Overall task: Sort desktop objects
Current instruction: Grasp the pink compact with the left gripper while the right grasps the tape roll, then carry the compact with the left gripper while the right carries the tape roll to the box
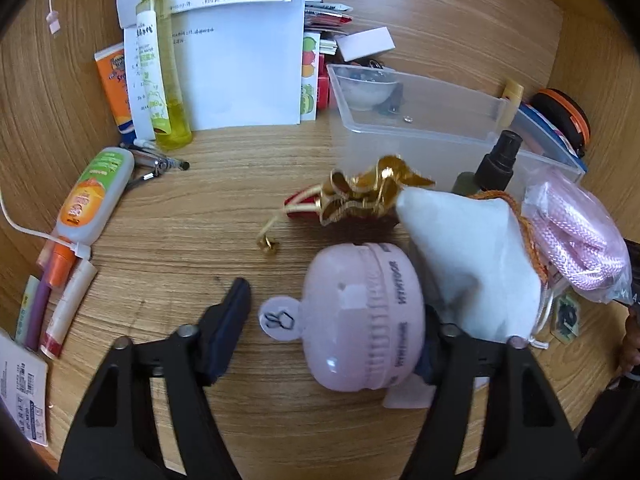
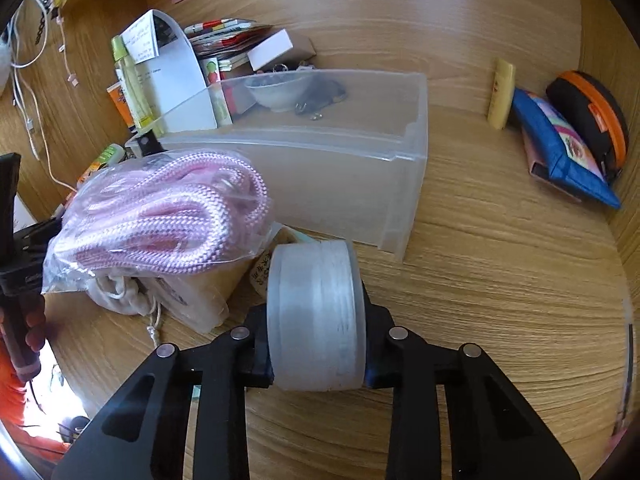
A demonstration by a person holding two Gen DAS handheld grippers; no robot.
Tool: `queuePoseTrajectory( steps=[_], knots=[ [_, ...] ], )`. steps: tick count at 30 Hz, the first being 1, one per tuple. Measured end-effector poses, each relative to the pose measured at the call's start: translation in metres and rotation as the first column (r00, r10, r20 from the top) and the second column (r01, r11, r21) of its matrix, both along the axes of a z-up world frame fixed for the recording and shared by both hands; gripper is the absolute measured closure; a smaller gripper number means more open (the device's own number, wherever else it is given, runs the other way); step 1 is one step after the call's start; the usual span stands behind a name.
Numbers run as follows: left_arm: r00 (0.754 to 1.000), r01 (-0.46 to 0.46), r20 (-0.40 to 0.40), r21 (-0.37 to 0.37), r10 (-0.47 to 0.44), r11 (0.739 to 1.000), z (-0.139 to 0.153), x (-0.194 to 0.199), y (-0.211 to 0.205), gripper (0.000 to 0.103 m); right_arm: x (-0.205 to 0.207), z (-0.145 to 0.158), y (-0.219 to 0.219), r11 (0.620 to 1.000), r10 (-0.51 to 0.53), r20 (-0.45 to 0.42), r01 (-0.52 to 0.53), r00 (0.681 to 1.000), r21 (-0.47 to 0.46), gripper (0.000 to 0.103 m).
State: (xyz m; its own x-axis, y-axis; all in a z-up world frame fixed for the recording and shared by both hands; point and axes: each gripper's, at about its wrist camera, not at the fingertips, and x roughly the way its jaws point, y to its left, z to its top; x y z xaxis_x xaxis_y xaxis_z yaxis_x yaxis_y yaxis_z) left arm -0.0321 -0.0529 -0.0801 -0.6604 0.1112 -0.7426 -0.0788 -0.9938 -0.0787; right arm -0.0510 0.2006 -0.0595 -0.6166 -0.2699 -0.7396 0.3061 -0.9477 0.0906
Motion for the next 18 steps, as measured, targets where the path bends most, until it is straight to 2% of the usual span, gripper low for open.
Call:
queuePoseTrajectory(
  steps=[1, 6, 13, 18],
  knots=[
    [1.000, 0.002, 0.004, 0.003, -0.002, 1.000, -0.001, 0.000, 0.000, 0.045, 0.000, 0.000, 0.001, 1.000, 0.002, -0.002, -0.002, 1.000, 0.000, 0.076],
    [0.999, -0.023, 0.027, 0.038, 0.022, 0.999, -0.001, -0.008, 0.000, 0.045, 0.002, 0.003, 0.007, 0.998, 0.016, 0.028, -0.014, 0.999, -0.061, 0.076],
    [0.999, -0.046, -0.022, -0.038, 0.045, 0.998, 0.002, 0.002, 0.005, 0.045, 0.015, 0.015, 0.006, 1.000, 0.005, -0.027, -0.006, 1.000, -0.017, 0.076],
    [0.996, -0.078, -0.054, -0.028, 0.076, 0.997, 0.012, 0.014, -0.001, 0.045, 0.022, 0.026, 0.011, 1.000, -0.003, -0.059, 0.002, 0.998, -0.013, 0.076]
  ],
)
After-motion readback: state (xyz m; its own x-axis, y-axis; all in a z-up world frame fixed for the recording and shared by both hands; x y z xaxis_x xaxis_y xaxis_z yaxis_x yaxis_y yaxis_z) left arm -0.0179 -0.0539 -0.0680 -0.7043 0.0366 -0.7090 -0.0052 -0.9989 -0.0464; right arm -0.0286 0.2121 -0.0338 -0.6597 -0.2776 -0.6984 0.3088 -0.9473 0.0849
